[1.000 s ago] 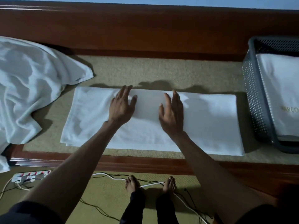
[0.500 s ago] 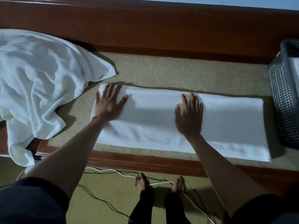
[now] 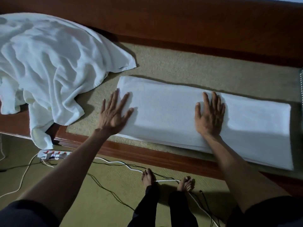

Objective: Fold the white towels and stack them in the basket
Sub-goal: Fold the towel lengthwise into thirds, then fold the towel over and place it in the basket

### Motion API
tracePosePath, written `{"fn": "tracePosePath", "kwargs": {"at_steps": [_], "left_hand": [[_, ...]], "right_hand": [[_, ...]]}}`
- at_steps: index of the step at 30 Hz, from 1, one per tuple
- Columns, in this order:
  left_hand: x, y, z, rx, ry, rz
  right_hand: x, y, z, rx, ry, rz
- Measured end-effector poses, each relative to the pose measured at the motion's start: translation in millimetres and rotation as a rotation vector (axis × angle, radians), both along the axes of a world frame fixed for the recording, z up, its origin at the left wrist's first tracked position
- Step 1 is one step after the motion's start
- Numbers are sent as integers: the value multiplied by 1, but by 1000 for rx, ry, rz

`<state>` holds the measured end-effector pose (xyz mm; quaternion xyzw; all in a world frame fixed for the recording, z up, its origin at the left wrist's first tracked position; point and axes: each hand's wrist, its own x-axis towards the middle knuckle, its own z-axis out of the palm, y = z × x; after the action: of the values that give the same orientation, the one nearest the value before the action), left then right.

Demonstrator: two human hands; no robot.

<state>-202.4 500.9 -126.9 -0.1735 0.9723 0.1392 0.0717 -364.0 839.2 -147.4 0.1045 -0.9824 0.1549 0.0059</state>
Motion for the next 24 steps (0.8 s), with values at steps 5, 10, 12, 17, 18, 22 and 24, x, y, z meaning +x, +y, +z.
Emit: {"fn": "tracePosePath", "kwargs": {"at_steps": [5, 10, 12, 17, 18, 22, 24], "left_hand": [[-4, 1, 4, 181, 58, 213], [-22, 8, 33, 355, 220, 485], [-32, 0, 41, 395, 132, 548], [-49, -19, 49, 604, -29, 703], [-51, -20, 52, 667, -42, 725], [-50, -22, 66, 950, -61, 751], [-48, -22, 73, 1073, -72, 770]], "right_hand": [[1, 0, 1, -4, 6, -2], [3, -1, -1, -21, 44, -7], [2, -2, 0, -11, 59, -4], [4, -20, 3, 29, -10, -43], [8, -24, 2, 44, -11, -47], [15, -25, -1, 81, 8, -38], [15, -26, -1, 82, 27, -51]]}}
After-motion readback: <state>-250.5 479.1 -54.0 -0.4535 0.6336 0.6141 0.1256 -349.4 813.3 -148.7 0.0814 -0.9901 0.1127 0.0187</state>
